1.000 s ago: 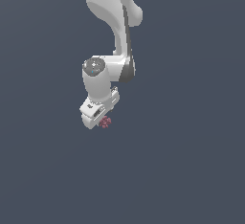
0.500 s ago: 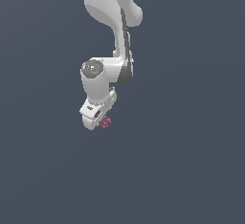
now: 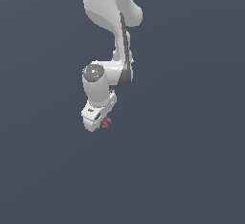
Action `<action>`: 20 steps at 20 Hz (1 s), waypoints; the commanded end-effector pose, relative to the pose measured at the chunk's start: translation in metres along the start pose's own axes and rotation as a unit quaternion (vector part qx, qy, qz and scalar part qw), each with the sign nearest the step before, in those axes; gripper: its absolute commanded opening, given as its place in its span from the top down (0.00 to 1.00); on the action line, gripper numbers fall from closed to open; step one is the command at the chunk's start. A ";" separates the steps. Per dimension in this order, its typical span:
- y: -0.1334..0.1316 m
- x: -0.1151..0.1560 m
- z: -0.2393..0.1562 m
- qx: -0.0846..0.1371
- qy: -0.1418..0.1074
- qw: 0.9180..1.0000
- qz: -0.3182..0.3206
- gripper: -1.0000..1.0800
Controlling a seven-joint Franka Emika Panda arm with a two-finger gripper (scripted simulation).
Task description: Pick up the object and move it to a goal position.
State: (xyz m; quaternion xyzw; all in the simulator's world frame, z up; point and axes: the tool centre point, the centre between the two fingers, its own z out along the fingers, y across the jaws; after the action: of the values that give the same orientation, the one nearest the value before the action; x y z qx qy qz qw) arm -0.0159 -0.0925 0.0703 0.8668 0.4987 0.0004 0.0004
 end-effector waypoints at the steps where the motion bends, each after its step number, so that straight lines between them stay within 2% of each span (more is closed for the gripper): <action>1: -0.001 0.000 0.013 0.001 0.000 1.000 -0.001 0.04; 9: 0.000 0.000 0.034 0.001 0.000 1.000 -0.001 0.04; 10: 0.000 0.000 0.034 0.001 0.000 1.000 -0.001 1.00; 20: 0.000 0.000 0.033 0.000 0.000 1.000 -0.001 1.00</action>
State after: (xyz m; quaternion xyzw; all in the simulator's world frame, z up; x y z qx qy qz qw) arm -0.0153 -0.0928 0.0372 0.8661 0.4999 0.0008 0.0007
